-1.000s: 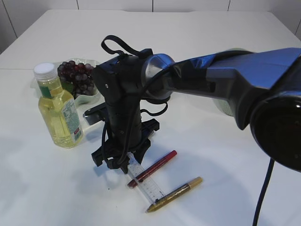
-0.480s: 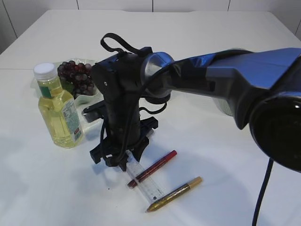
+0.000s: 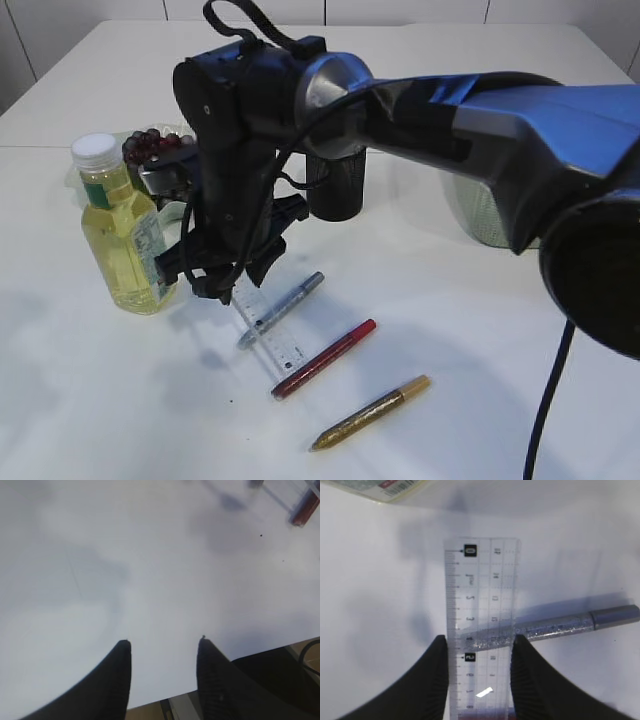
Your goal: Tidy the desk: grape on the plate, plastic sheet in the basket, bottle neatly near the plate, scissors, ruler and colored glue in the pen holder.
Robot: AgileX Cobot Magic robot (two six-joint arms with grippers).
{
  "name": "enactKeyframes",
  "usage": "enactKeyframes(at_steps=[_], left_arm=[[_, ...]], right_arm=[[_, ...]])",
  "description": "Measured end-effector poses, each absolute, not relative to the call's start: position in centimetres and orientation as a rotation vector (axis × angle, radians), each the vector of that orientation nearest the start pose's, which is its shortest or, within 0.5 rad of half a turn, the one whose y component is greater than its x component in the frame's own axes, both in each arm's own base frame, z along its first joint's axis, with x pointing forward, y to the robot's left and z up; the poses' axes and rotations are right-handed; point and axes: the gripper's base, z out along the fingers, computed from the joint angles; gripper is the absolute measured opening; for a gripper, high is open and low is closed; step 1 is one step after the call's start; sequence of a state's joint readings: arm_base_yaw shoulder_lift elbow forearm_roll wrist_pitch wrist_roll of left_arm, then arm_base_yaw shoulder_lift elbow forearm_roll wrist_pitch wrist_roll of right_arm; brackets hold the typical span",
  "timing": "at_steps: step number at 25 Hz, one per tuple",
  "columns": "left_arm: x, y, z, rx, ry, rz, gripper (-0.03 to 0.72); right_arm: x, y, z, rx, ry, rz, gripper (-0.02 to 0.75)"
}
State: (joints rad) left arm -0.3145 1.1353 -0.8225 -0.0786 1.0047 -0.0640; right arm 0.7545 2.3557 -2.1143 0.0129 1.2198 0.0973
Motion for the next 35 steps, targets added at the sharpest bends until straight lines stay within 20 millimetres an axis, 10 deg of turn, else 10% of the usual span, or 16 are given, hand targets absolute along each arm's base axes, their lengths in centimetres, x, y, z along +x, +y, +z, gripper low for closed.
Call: enactKeyframes(at_steps=[8,23,29,35], left_arm=[[18.4,-6.6,27.5,0.308,2.797,-0.193,0.317],[18.4,-6.7,27.5,0.306,2.798,-0.203,0.317],[18.4,-6.8,27.5,0.300,2.800,-0.218,0.317],[18.4,-6.8,27.5,0.301,2.801,-0.217,0.317]], right_arm=[[37.6,30.7,24.1,-0.844,2.742,0.189,0.299],[40.7,16.0,36.3,-0.453,2.581,0.422,0.299],[42.4,10.4,37.9,-0.435,2.429,0.715,0.299],[44.8,9.5,37.2,-0.506,2.202,0.806,0.299]])
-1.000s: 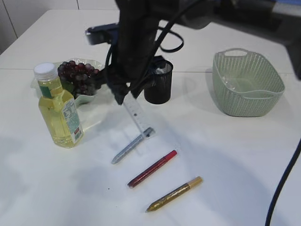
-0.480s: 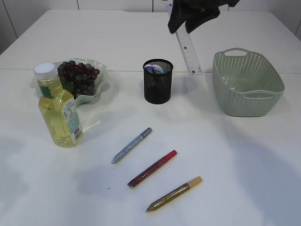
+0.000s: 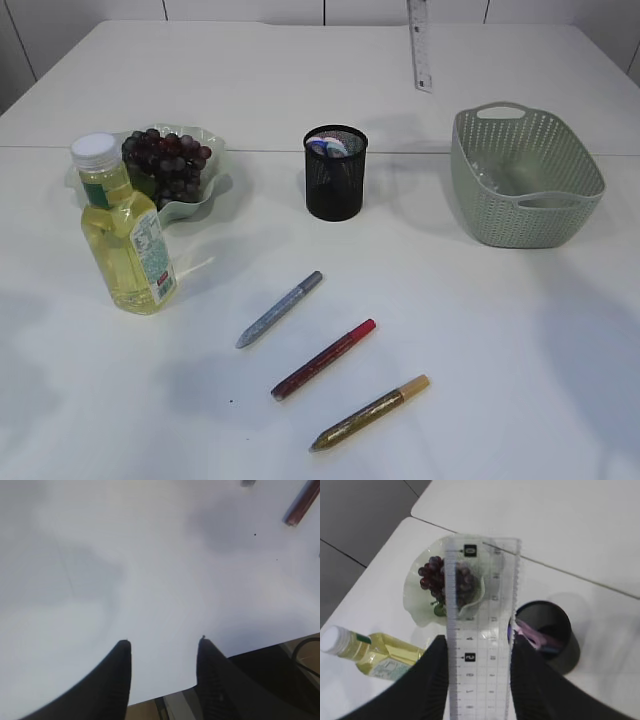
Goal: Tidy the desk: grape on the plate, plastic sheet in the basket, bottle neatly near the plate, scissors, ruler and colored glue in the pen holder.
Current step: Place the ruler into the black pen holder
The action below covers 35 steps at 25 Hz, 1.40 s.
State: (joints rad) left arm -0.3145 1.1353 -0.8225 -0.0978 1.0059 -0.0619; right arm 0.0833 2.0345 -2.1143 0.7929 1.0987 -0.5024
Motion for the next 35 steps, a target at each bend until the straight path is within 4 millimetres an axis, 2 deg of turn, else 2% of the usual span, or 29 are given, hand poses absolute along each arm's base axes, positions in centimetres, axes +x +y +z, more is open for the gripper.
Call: enactKeyframes(at_steps=[5,9,17,26,31,35], left_arm=[[18.3,-6.7,27.5,0.303,2.808,-0.216,0.317],[18.2,-6.7,27.5,0.304,2.814,-0.215,0.317],[18.1,-6.7,27.4,0.306,2.831,-0.213,0.312],[17.9,-6.6,27.4,0.310,2.854,-0.208,0.297],[17.9,-6.6,27.4,0.310,2.854,-0.208,0.297],[17.9,-6.6,27.4,0.310,2.854,-0.208,0.296]], right_arm=[[47.6,10.6,34.9,-0.553,1.987,0.915,0.299],[49.6,11.0,33.1,-0.555,1.833,0.924,0.300],[52.4,11.2,28.8,-0.641,1.628,0.819,0.299],[53.6,11.4,25.4,-0.690,1.526,0.797,0.299],[53.8,11.5,24.7,-0.679,1.518,0.804,0.299],[53.7,12.3,24.4,-0.694,1.512,0.810,0.299]])
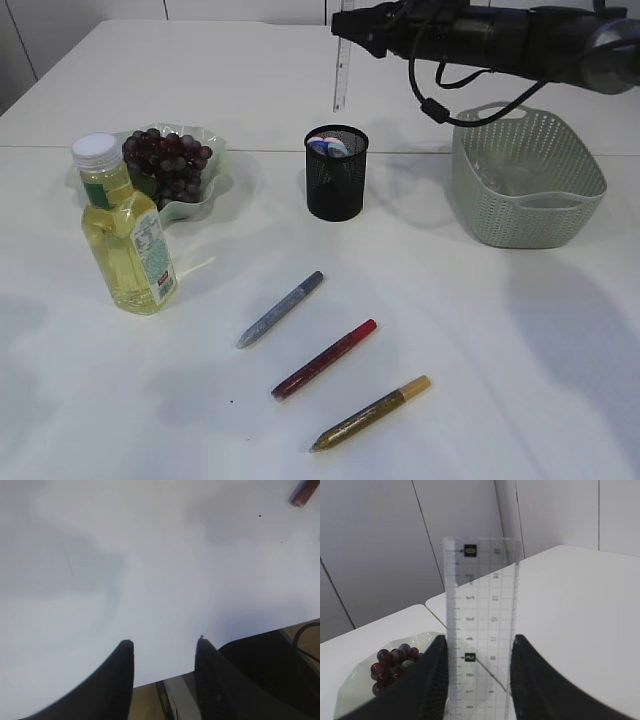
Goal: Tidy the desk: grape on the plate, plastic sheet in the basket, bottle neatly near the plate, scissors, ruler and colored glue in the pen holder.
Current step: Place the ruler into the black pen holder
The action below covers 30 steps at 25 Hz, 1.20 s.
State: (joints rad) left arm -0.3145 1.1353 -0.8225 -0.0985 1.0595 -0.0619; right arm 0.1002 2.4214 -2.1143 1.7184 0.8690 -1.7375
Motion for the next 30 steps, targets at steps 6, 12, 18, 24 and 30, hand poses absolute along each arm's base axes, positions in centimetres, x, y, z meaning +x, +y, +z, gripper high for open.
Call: enactKeyframes(at_steps=[6,12,18,24,30], left_arm=[[17.9,-6.6,27.4,0.310,2.854,-0.208,0.295],[17.9,-6.6,27.4,0.310,2.854,-0.208,0.293],[17.9,-6.6,27.4,0.311,2.856,-0.208,0.290],[17.9,-6.6,27.4,0.311,2.856,-0.208,0.290],[17.9,-6.6,27.4,0.311,2.857,-0.208,0.290]], right_arm=[[53.7,13.3,23.4,-0.716,1.516,0.821,0.299],[53.9,13.4,22.0,-0.731,1.543,0.821,0.299],[54.1,13.4,21.4,-0.720,1.560,0.812,0.299],[54.2,13.4,20.9,-0.718,1.569,0.808,0.299],[54.3,13.4,20.3,-0.715,1.582,0.805,0.303]])
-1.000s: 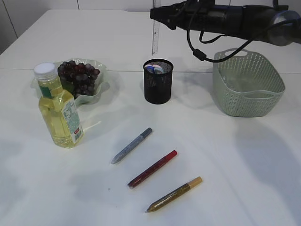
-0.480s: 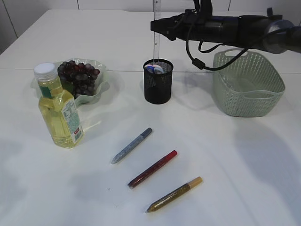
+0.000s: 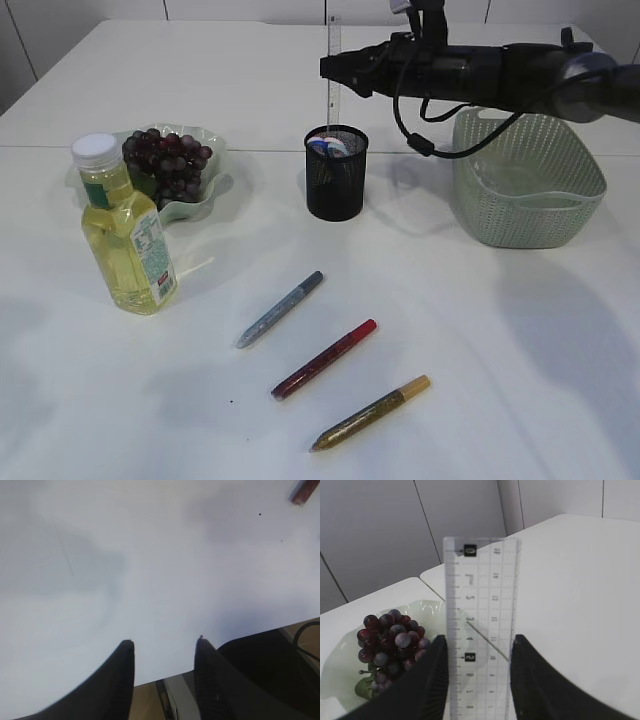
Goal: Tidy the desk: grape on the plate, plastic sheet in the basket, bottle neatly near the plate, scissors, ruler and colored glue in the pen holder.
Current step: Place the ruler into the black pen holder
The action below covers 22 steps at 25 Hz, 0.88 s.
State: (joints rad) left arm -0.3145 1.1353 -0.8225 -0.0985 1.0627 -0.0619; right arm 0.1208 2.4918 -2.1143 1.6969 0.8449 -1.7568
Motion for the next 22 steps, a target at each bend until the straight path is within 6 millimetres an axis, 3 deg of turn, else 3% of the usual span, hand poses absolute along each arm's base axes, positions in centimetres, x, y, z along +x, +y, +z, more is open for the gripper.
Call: enactKeyframes(at_steps=[15,22], left_arm=[[17.87,-6.64,27.36,0.311,2.858,-0.207,0.290],[17.86,-6.63,27.36,0.311,2.860,-0.207,0.290]], right_arm=[[54.18,13.42,20.00,-0.763,1.599,0.778,0.356],[54.24,13.44,20.23,-0.729,1.588,0.798,0.426]])
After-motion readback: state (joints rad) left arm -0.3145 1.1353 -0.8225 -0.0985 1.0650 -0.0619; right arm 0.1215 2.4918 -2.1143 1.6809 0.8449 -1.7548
